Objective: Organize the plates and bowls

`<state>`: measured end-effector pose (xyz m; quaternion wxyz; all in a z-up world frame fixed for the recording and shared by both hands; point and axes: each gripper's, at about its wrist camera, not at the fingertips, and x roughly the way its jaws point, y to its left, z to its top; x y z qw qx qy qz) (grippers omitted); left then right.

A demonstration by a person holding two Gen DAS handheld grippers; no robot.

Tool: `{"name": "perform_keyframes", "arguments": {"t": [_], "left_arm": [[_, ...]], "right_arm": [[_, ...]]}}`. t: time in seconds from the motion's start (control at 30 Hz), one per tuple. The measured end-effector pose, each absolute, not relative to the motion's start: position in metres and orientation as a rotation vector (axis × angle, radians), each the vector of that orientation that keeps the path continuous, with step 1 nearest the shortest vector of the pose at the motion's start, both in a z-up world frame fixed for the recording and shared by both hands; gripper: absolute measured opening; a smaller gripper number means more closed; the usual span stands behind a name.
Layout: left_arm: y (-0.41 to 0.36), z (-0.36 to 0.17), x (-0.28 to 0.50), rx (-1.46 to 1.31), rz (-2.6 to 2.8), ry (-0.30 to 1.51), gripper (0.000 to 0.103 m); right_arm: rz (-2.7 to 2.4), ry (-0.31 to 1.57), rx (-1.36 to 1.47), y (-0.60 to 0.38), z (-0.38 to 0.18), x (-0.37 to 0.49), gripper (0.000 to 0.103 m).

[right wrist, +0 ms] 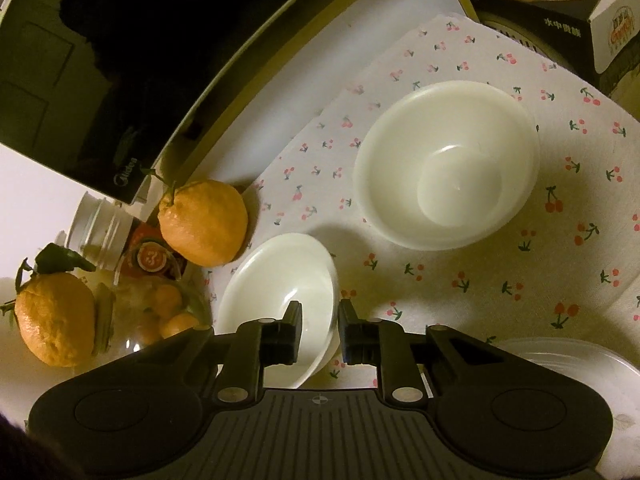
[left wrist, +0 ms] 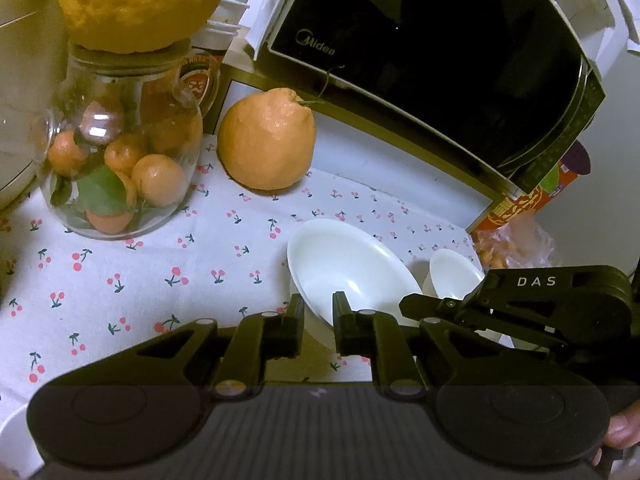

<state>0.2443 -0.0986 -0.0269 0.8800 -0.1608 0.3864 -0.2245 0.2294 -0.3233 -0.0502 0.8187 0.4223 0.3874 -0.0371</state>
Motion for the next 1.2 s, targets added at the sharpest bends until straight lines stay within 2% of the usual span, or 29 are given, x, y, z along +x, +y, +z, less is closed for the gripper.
{"name": "perform_keyframes", "arguments": {"t": [1.2], "left_arm": [[-0.067,0.029,0.186,-0.296,-0.486,0.773,0.013]], "right_arm": [[0.079,0.780,0.853,-0.306,0.008,0.168,0.020]]}}
